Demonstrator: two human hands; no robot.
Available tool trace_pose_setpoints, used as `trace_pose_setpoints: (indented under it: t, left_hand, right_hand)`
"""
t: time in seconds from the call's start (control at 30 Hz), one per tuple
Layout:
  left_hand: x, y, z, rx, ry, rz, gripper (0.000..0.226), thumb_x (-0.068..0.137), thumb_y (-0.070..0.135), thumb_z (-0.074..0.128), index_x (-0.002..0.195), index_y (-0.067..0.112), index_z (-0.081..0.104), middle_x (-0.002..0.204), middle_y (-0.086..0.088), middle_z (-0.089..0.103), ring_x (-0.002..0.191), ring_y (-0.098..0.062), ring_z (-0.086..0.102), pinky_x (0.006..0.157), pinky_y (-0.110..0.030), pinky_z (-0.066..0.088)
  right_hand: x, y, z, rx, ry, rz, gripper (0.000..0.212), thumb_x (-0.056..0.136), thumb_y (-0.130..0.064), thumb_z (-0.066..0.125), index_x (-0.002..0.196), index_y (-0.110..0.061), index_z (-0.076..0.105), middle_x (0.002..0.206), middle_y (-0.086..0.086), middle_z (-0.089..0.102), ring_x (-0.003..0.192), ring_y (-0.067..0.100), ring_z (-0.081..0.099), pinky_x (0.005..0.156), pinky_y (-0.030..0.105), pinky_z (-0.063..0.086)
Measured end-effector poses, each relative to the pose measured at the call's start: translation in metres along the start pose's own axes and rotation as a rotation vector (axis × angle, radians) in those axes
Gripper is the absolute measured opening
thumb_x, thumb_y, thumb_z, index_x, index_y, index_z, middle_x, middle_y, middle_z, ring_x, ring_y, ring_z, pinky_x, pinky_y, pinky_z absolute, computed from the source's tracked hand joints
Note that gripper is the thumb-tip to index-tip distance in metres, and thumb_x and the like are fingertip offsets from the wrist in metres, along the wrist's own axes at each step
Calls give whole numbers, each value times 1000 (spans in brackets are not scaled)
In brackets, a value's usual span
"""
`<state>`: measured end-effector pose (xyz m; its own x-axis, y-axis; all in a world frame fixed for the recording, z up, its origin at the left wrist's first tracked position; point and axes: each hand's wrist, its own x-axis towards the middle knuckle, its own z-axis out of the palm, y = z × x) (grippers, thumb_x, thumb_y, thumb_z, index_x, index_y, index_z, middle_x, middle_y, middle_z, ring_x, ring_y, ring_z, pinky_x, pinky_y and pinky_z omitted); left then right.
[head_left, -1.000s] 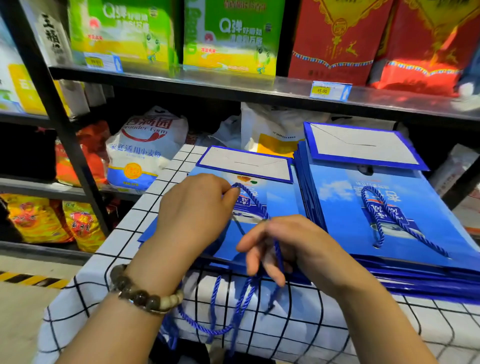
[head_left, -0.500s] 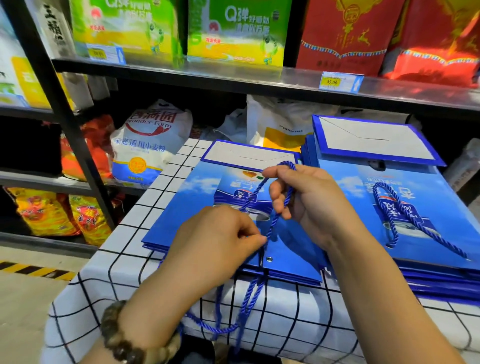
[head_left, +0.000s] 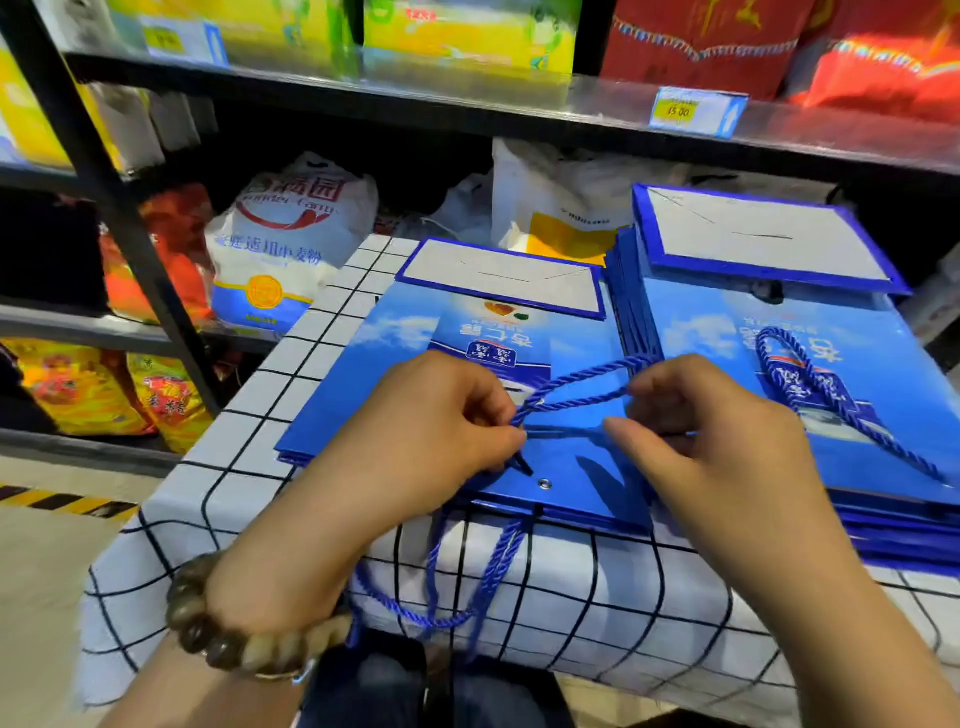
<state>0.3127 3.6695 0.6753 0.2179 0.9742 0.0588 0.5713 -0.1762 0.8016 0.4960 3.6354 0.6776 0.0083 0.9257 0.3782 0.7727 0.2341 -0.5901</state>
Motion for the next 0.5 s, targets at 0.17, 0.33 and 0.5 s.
trace_pose_setpoints:
  t: [0.17, 0.33, 0.5]
  left_hand:
    - [2, 5, 5, -93, -54, 12, 22, 72, 8, 73, 61, 23, 60, 59, 1, 65, 58, -13, 63, 63, -23, 48]
    - [4, 8, 7, -17, -119, 55, 24, 73, 8, 72, 65, 27, 60, 55, 10, 59, 48, 3, 50, 60, -19, 45]
    - [8, 18, 1, 213, -199, 177, 26, 76, 13, 71, 68, 31, 55, 67, 12, 59, 65, 0, 54, 64, -15, 43]
  right_hand:
    - [-28, 18, 12, -46, -77, -263, 10, 75, -41, 57, 76, -32, 62, 82, -16, 64, 80, 3, 58, 71, 25, 42]
    - [-25, 17, 22, -164, -126, -352, 27, 77, -41, 52, 87, -25, 71, 95, -11, 71, 90, 7, 63, 79, 31, 51]
    - [-22, 16, 22, -132, -127, -367, 26, 81, -39, 49, 83, -25, 72, 87, -13, 72, 83, 6, 66, 77, 32, 53]
